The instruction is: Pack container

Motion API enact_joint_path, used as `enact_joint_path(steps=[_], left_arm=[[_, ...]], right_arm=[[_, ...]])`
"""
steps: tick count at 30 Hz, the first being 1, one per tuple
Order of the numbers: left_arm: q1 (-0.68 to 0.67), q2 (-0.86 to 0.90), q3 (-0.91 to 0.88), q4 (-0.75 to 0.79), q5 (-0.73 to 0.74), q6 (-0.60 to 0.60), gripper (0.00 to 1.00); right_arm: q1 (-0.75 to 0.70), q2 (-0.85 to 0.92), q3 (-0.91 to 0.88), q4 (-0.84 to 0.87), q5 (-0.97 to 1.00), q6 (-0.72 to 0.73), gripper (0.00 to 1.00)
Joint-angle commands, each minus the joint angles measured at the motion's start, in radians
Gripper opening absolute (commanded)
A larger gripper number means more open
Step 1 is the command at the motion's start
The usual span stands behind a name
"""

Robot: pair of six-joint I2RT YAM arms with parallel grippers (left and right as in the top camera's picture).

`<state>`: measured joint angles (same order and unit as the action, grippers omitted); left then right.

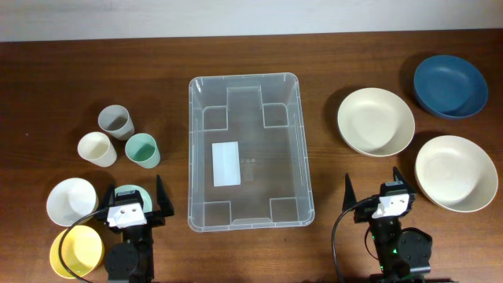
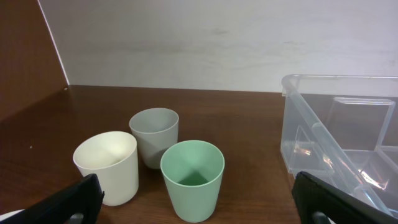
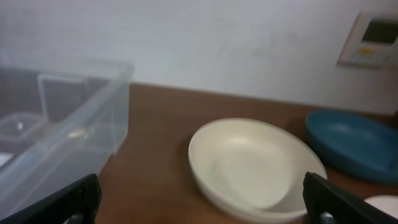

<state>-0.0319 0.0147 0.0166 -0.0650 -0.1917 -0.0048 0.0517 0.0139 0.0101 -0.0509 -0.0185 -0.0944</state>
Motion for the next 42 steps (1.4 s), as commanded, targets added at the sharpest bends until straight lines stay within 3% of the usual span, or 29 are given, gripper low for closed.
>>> enact_joint_path(steps=[1,15,23,34,36,42], left_arm=[[0.004,-0.009,-0.008,0.003,-0.005,-0.007,0.99],[0.004,-0.009,-0.008,0.003,-0.005,-0.007,0.99],[0.004,-0.009,-0.008,0.003,-0.005,-0.007,0.99],[0.004,-0.009,-0.008,0.003,-0.005,-0.007,0.99],[0.004,-0.009,-0.008,0.003,-0.005,-0.007,0.99],[0.004,-0.009,-0.008,0.003,-0.005,-0.007,0.99]], right_arm=[[-0.006,-0.010,-0.005,0.043,0.031,-0.006,0.99],[-0.006,-0.010,-0.004,0.075,0.017,0.005,0.99],[-0.008,0.083,0.121,-0.034,0.123,0.006,0.99],[-0.008,0.673,0.544,-0.165,0.174,0.017,0.99],[-0.023,0.849,0.694,-0.240,0.160,0.089,0.99],[-0.101,1.183,1.043,-0.534,-0.023,0.103,0.99]])
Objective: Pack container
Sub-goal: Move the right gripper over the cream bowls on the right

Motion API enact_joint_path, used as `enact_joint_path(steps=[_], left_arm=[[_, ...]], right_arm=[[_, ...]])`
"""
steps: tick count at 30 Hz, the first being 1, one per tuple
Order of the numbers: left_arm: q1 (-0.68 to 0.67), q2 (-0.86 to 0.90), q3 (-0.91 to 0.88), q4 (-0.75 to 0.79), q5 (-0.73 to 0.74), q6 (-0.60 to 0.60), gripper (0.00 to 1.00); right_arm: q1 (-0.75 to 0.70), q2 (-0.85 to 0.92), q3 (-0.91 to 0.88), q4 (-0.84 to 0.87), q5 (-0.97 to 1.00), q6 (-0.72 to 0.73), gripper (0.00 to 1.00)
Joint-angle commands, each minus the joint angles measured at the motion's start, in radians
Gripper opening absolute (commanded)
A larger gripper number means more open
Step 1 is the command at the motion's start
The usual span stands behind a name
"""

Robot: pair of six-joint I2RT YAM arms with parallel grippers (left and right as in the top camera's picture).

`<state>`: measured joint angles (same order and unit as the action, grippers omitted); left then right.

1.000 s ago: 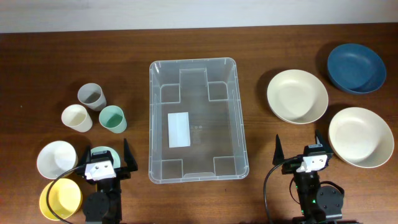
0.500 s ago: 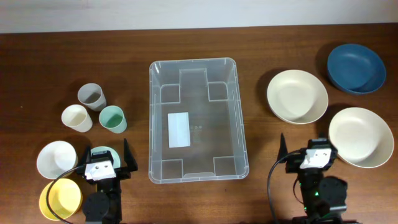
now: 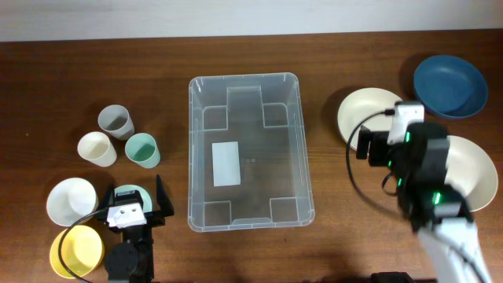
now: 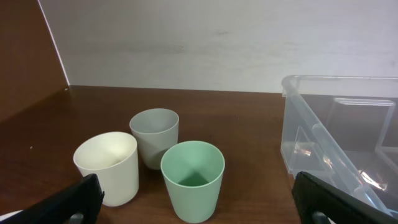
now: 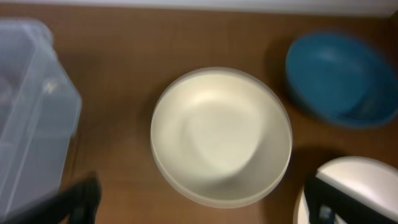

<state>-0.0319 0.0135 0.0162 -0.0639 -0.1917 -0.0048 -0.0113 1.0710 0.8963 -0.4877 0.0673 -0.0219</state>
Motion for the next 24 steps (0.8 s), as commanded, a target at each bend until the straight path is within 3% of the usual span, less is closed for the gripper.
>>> enact_joint_path(steps=[1,3,6,10,17,24], left_arm=[[0.004,-0.008,-0.008,0.002,-0.005,-0.007,0.99],[0.004,-0.008,-0.008,0.002,-0.005,-0.007,0.99],[0.004,-0.008,-0.008,0.002,-0.005,-0.007,0.99],[0.004,-0.008,-0.008,0.002,-0.005,-0.007,0.99],[0.004,-0.008,-0.008,0.002,-0.005,-0.007,0.99],[0.004,-0.008,-0.008,0.002,-0.005,-0.007,0.99]], right_arm=[[-0.046,0.173,0.208,-0.145,-0.132,0.031,0.99],[-0.048,0.288,0.315,-0.222,-0.168,0.030,0.99],[-0.058,0.347,0.338,-0.210,-0.148,0.052,0.99],[-0.174,0.386,0.338,-0.184,-0.084,0.216,0.99],[-0.409,0.484,0.338,-0.152,-0.200,0.164,0.99],[-0.407,0.650,0.338,-0.116,-0.200,0.126,0.99]])
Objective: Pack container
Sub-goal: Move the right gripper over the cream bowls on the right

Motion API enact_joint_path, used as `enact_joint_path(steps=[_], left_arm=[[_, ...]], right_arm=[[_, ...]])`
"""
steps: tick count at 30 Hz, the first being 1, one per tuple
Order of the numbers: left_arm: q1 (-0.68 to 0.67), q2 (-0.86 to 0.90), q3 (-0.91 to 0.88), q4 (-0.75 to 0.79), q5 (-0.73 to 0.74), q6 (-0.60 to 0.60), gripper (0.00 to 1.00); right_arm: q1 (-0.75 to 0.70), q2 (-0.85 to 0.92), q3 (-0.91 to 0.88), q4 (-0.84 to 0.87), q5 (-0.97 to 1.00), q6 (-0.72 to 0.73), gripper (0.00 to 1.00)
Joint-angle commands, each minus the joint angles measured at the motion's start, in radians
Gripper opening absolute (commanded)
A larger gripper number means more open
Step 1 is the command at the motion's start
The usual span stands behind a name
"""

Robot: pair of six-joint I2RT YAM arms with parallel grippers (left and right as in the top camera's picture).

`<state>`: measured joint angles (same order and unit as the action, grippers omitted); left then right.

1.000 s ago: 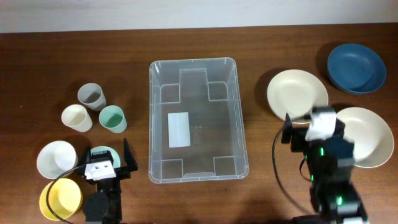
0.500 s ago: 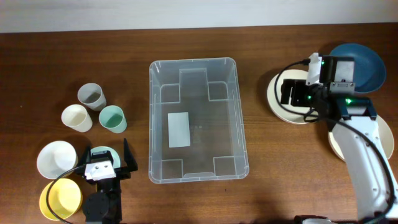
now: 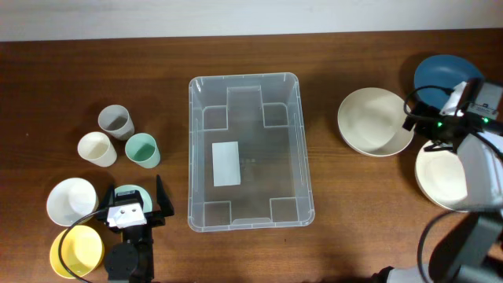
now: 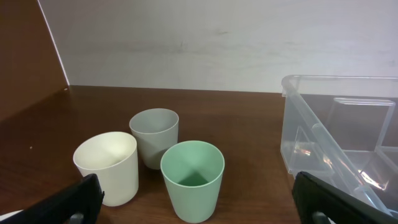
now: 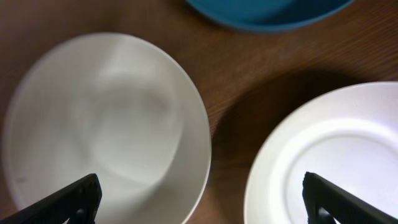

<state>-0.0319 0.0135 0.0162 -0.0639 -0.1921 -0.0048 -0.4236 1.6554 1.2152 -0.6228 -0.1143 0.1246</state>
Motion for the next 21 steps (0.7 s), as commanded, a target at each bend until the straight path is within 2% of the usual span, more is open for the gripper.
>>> enact_joint_path(steps=[1,11,13,14,16,19,21], left_arm=[[0.004,-0.008,-0.008,0.002,-0.004,-0.007,0.99],[0.004,-0.008,-0.008,0.002,-0.004,-0.007,0.99],[0.004,-0.008,-0.008,0.002,-0.004,-0.007,0.99],[0.004,-0.008,-0.008,0.002,-0.004,-0.007,0.99],[0.004,-0.008,-0.008,0.002,-0.004,-0.007,0.99],[0.004,-0.008,-0.008,0.002,-0.004,-0.007,0.99],[0.004,-0.008,-0.008,0.002,-0.004,-0.007,0.99]], right_arm=[[0.007,0.102,0.019,0.048,-0.039,-0.043,0.99],[0.079,0.285,0.019,0.201,-0.059,-0.122,1.00],[0.098,0.298,0.019,0.213,-0.059,-0.121,0.94],[0.105,0.300,0.019,0.218,-0.059,-0.121,0.89],[0.118,0.300,0.019,0.231,-0.059,-0.120,0.64],[0.122,0.300,0.019,0.232,-0.059,-0.117,0.54],[0.122,0.300,0.019,0.232,-0.059,-0.117,0.35]])
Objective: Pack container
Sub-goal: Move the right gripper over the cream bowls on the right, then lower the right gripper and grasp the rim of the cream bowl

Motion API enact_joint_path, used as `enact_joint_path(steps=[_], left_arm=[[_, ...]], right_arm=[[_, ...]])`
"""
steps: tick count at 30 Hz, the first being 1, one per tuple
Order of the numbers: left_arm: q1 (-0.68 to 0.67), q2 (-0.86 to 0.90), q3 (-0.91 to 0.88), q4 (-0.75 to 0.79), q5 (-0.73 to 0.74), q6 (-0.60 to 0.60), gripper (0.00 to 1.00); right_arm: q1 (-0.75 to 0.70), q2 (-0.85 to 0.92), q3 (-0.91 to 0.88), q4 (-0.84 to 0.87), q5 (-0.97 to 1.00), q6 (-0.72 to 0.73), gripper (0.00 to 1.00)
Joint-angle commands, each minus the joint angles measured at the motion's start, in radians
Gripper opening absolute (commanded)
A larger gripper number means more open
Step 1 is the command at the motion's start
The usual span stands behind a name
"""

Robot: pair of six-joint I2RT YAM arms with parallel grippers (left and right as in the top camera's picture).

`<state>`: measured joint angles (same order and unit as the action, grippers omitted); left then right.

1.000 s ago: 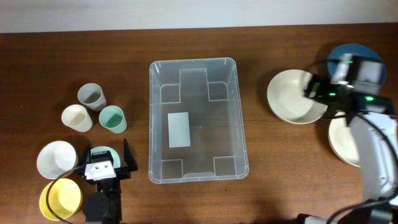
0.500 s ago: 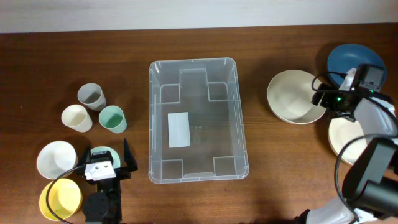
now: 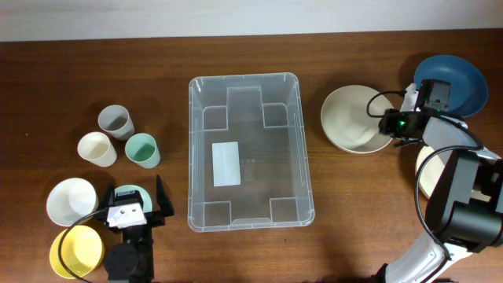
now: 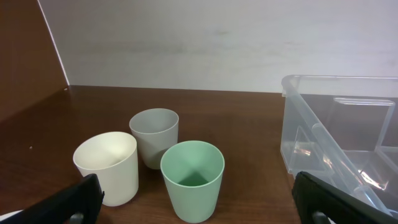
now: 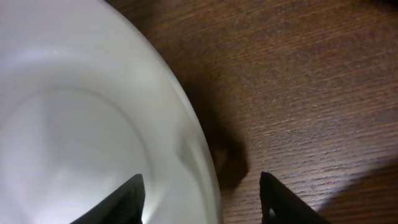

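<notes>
The clear plastic container (image 3: pixel 250 149) stands at the table's middle, with only a white label on its floor. Right of it sits a cream bowl (image 3: pixel 354 118). My right gripper (image 3: pixel 391 123) is low at that bowl's right rim. In the right wrist view the bowl (image 5: pixel 81 124) fills the left side and its rim runs between the fingers of the right gripper (image 5: pixel 202 199), which are partly closed with a gap on each side. My left gripper (image 3: pixel 134 212) rests open at the front left, facing the green cup (image 4: pixel 192 180).
A blue bowl (image 3: pixel 448 79) lies at the back right and a white plate (image 3: pixel 422 185) shows partly under my right arm. Grey (image 3: pixel 115 121) and cream (image 3: pixel 97 148) cups stand left of the container. White (image 3: pixel 71 200) and yellow (image 3: pixel 76 251) bowls sit at the front left.
My right gripper has dropped from above the gap between bowl and plate to the cream bowl's right rim, its fingers closer together. The bowl lies a little further left. The left arm is unchanged.
Both arms were parked at the table's front. Then my right arm was up over the cream bowl, looking down on it. Then it stood further right, between bowl and plate. Now its fingers straddle the bowl's right rim. The left arm has stayed parked throughout.
</notes>
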<state>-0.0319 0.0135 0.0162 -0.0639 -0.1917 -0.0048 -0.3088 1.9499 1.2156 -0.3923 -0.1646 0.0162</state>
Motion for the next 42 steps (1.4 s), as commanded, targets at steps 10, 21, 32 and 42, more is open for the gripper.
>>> enact_joint_path(steps=[10,21,32,42], left_arm=[[0.004,-0.008,-0.008,0.002,-0.005,-0.007,0.99],[0.004,-0.008,-0.008,0.002,-0.005,-0.007,0.99],[0.004,-0.008,-0.008,0.002,-0.005,-0.007,1.00],[0.004,-0.008,-0.008,0.002,-0.005,-0.007,0.99]], right_arm=[[0.007,0.004,0.019,0.005,-0.009,0.022,0.04],[0.044,-0.310,0.115,-0.038,-0.016,0.120,0.04],[0.184,-0.368,0.129,-0.117,0.196,0.105,0.04],[0.092,-0.140,0.129,-0.153,0.177,0.162,0.78]])
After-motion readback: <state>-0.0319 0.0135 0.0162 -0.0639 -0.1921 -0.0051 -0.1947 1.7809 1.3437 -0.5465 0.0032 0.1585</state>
